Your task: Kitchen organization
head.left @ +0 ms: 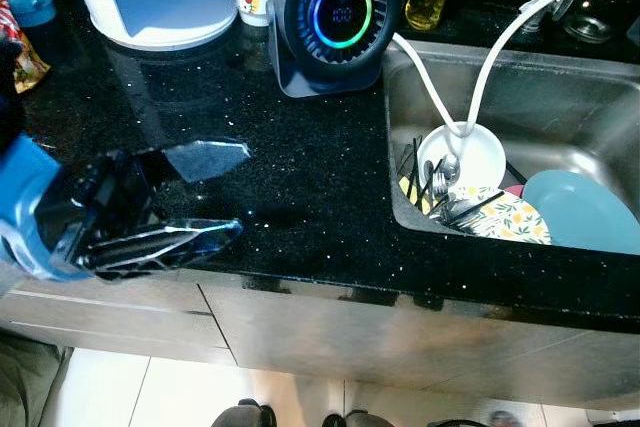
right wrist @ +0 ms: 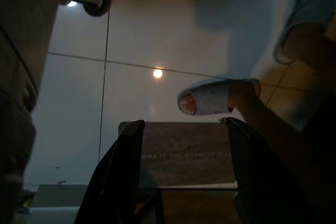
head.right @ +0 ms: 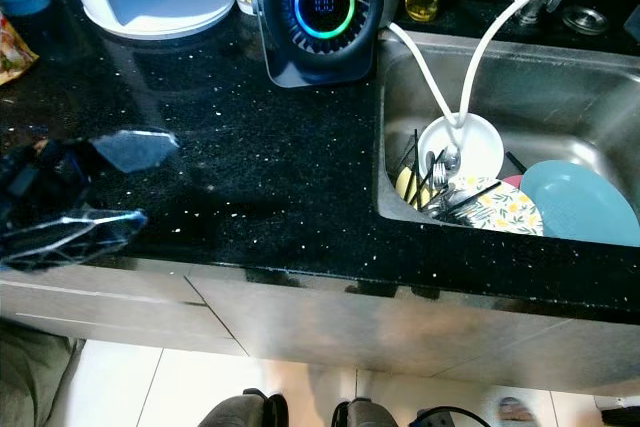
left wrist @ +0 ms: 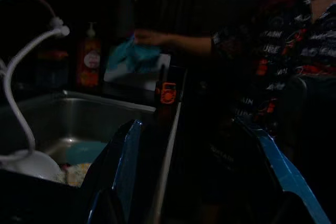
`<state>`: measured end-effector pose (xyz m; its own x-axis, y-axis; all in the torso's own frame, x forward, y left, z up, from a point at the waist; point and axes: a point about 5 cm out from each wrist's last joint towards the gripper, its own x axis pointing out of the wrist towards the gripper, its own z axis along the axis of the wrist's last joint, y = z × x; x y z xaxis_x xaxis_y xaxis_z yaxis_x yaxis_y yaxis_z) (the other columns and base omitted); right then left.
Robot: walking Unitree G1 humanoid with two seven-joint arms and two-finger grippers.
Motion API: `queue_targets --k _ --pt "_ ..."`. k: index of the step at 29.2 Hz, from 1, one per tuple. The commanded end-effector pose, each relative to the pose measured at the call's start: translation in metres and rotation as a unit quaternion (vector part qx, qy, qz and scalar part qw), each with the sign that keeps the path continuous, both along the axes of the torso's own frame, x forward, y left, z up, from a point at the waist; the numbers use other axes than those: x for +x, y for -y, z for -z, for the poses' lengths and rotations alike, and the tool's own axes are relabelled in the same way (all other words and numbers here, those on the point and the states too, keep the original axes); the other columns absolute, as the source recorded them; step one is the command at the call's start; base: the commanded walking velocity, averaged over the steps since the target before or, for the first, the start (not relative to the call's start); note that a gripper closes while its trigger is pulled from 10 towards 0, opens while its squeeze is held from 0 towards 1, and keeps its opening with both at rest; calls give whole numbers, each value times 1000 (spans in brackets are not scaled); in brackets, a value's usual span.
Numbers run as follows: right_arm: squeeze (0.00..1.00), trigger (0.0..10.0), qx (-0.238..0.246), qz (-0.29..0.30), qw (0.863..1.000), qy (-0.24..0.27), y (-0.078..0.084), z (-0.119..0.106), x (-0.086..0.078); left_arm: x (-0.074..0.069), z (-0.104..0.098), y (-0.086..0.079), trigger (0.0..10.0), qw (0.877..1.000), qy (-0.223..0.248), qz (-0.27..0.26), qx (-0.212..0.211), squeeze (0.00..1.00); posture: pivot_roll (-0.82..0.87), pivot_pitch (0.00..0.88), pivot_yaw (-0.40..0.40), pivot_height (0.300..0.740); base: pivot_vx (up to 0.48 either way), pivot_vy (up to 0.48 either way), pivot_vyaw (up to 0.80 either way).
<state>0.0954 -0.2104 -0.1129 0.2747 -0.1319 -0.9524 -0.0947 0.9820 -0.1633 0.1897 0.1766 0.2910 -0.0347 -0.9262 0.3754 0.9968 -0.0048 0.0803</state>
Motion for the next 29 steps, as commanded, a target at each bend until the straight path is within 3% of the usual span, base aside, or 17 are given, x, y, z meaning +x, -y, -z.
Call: queue_targets --k 1,7,13,15,16,17,18,20,21,26,27,29 --pt "0 10000 0 3 1000 -16 2 2 -9 -13 6 7 10000 999 -13 39 -3 0 114 178 -27 740 0 0 0" --pt "0 10000 1 -1 1000 -17 1 2 -8 -38 21 12 10000 992 -64 107 9 0 120 175 -35 740 0 0 0" --pt "0 10000 0 -2 1000 -16 0 1 -6 -56 58 14 10000 972 -178 141 58 0 121 175 -29 740 0 0 0" --pt "0 10000 0 -2 1000 -15 0 1 -6 -59 85 9 10000 959 -239 120 90 0 121 174 -28 740 0 0 0" --pt "0 10000 0 -2 1000 -15 0 1 -6 -59 85 9 10000 959 -239 120 90 0 121 174 -28 740 0 0 0" --pt "0 10000 0 -2 1000 -15 0 1 -6 -59 113 3 10000 946 -286 85 127 0 122 171 -26 740 0 0 0" --pt "0 10000 0 -2 1000 -15 0 1 -6 -59 113 3 10000 946 -286 85 127 0 122 171 -26 740 0 0 0" --pt "0 10000 0 -2 1000 -16 -1 1 -5 -57 143 -5 10000 929 -329 45 164 0 121 167 -25 740 0 0 0" --pt "0 10000 0 -2 1000 -16 -1 1 -5 -57 143 -5 10000 929 -329 45 164 0 121 167 -25 740 0 0 0" --pt "0 10000 1 -1 1000 -15 -2 1 -5 -56 194 -21 10000 891 -400 -9 214 0 107 154 -19 740 0 0 0" --pt "0 10000 1 -1 1000 -15 -2 1 -5 -56 194 -21 10000 891 -400 -9 214 0 107 154 -19 740 0 0 0" --pt "0 10000 -1 1 1000 -13 -2 1 -4 -52 217 -29 10000 871 -422 -44 249 0 101 148 -17 740 0 0 0"
